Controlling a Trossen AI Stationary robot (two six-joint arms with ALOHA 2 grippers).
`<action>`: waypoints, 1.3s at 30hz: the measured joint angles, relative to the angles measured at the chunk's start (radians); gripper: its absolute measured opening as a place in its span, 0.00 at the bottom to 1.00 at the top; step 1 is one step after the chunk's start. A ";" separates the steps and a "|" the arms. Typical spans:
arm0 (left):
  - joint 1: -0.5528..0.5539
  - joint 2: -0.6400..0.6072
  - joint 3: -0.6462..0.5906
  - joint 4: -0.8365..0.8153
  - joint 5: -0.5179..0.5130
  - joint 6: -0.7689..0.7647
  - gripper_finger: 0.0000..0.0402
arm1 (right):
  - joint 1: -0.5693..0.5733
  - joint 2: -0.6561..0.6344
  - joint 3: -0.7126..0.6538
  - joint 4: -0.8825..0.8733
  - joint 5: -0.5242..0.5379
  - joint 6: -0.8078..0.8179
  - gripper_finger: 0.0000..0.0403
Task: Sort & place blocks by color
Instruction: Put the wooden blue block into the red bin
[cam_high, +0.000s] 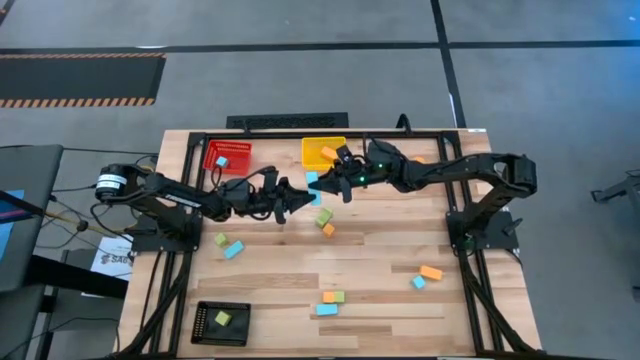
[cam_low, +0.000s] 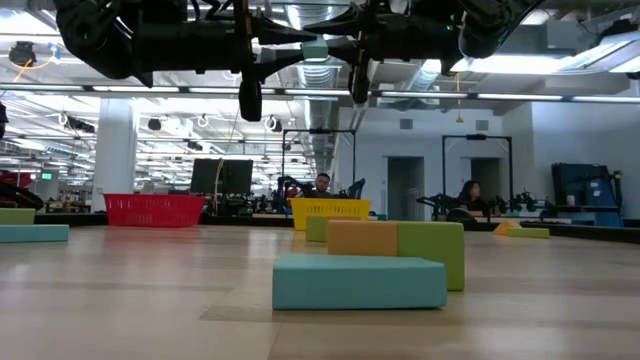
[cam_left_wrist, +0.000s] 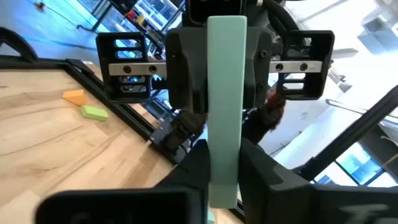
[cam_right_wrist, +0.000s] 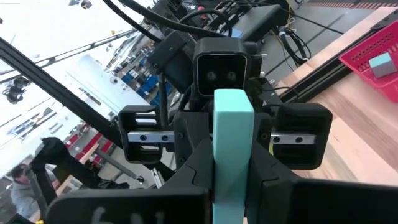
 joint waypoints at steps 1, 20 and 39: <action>0.000 0.000 0.000 0.000 0.000 0.001 0.06 | 0.004 0.000 0.000 0.000 0.000 0.000 0.11; 0.056 -0.155 0.002 -0.330 0.081 0.057 0.07 | -0.069 0.001 0.000 -0.011 -0.051 -0.069 0.55; 0.453 -0.549 0.208 -1.719 -0.163 0.105 0.07 | -0.140 0.000 0.000 -0.026 -0.161 -0.046 0.70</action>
